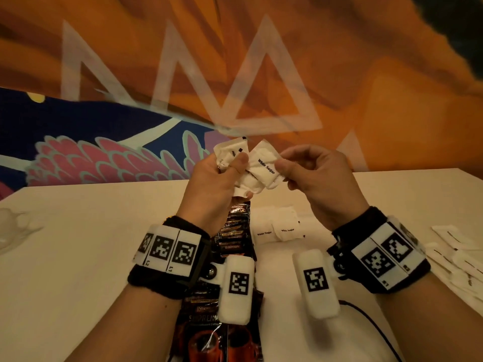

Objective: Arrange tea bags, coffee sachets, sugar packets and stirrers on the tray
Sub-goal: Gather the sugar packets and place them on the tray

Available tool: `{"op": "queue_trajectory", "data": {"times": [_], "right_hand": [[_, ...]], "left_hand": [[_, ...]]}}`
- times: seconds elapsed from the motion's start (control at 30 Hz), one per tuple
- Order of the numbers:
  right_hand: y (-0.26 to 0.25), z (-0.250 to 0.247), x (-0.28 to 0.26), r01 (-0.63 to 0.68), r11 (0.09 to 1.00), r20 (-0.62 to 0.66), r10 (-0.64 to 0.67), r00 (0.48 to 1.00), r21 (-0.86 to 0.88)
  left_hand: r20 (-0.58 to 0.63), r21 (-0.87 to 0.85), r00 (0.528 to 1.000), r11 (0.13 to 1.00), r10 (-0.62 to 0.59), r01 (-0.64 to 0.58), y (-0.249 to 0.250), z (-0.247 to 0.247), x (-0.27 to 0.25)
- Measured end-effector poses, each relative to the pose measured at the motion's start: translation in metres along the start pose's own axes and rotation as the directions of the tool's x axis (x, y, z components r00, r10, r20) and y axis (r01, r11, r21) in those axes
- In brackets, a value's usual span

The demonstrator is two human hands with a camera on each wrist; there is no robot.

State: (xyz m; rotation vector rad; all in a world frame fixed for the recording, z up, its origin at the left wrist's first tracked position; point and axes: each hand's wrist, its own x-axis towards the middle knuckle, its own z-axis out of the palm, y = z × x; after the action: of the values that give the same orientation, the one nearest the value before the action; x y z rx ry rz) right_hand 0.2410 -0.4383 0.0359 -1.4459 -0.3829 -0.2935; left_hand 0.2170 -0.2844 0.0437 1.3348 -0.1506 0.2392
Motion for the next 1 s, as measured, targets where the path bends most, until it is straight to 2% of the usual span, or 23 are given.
{"op": "queue_trajectory", "data": {"times": [0.1,0.17,0.23,0.33,0.4,0.47,0.53,0.6,0.7,0.73,0.83,1.0], "right_hand": [[-0.002,-0.001,0.000,0.020,0.995,-0.002,-0.020,1.000,-0.097],[-0.002,-0.001,-0.001,0.019,0.994,0.011,-0.018,1.000,-0.111],[-0.004,0.000,-0.002,-0.034,0.999,0.051,0.034,0.998,0.001],[-0.004,0.002,-0.003,-0.112,0.974,0.074,0.099,0.992,0.199],[-0.002,0.000,-0.003,-0.124,0.969,0.042,0.117,0.992,0.212],[0.002,-0.006,-0.001,-0.180,0.967,0.026,0.178,0.984,0.180],[0.010,-0.014,0.001,-0.273,0.957,0.040,0.271,0.962,0.092],[0.026,-0.021,0.002,-0.367,0.924,0.058,0.374,0.925,-0.102],[0.050,-0.023,-0.002,-0.456,0.756,0.058,0.542,0.839,-0.470],[0.056,-0.022,-0.003,-0.462,0.698,0.041,0.573,0.818,-0.546],[0.066,-0.018,-0.002,-0.481,0.635,-0.010,0.598,0.802,-0.605],[0.074,-0.009,0.002,-0.446,0.560,-0.039,0.593,0.805,-0.698]], "left_hand": [[0.017,0.052,1.000,0.999,0.007,-0.008,-0.002,-0.001,0.000],[0.028,0.125,0.998,0.990,0.059,-0.062,-0.008,0.003,0.000],[-0.002,0.172,0.994,0.980,0.106,-0.104,-0.012,0.006,0.000],[-0.048,0.153,0.991,0.981,0.125,-0.117,-0.012,0.004,0.002],[-0.043,0.151,0.993,0.983,0.112,-0.104,-0.011,0.002,0.004],[-0.097,0.173,0.989,0.981,0.109,-0.092,-0.007,-0.006,0.008],[-0.175,0.138,0.981,0.988,0.086,-0.062,-0.002,-0.017,0.012],[-0.214,0.084,0.975,0.995,0.064,-0.047,0.004,-0.025,0.013],[-0.238,0.067,0.968,0.995,0.081,-0.067,0.009,-0.031,0.013],[-0.238,0.066,0.967,0.995,0.091,-0.077,0.010,-0.031,0.013],[-0.232,0.034,0.968,0.995,0.096,-0.091,0.012,-0.030,0.013],[-0.222,0.015,0.972,0.997,0.079,-0.077,0.011,-0.031,0.014]]}}
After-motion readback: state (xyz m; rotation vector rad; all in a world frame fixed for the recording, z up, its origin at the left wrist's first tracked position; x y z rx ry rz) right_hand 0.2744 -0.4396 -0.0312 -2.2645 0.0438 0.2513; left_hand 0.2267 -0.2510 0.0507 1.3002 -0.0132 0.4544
